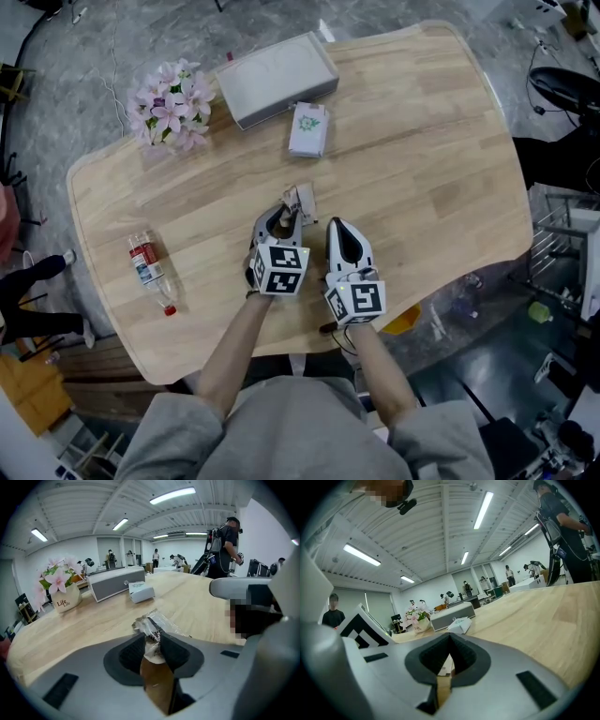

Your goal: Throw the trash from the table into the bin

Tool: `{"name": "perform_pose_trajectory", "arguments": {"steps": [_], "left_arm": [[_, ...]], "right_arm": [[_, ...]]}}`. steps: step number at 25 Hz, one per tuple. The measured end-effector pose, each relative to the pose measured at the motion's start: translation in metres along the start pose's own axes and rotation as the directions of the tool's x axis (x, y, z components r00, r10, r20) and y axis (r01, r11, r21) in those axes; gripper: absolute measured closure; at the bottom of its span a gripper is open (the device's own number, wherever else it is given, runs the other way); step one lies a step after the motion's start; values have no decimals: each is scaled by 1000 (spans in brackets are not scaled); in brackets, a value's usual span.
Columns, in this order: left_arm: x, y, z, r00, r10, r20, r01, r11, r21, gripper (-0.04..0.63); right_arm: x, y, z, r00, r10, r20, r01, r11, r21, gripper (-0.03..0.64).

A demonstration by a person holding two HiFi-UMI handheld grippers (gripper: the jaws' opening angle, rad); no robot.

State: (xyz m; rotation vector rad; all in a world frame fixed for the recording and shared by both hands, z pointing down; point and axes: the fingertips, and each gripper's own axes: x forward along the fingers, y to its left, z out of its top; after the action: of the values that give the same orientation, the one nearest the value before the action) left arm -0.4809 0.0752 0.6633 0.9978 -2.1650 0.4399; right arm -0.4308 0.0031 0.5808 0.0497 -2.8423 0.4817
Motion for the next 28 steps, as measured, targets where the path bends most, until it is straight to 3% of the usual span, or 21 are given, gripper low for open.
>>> {"name": "perform_pose_trajectory", "arguments": {"steps": [14,17,22,28], "left_arm": [[2,0,0,1000,2,-16,-2,1000,21,517],[3,1,-1,1000,0,-16,0,1000,16,561],[4,1,-1,1000,-5,-25,6,1000,22,572],[-24,-6,32,997,7,74,-10,999,45,574]], "right_arm": [[-7,-1,5,1000,-5,5,5,1000,4,614],[-10,0,11,1000,-6,9,7,1000,-7,614],[-22,0,28,1000,-11,28,12,1000,-23,614],[-37,1,52,998,-16,66,19,999,-40,614]]}}
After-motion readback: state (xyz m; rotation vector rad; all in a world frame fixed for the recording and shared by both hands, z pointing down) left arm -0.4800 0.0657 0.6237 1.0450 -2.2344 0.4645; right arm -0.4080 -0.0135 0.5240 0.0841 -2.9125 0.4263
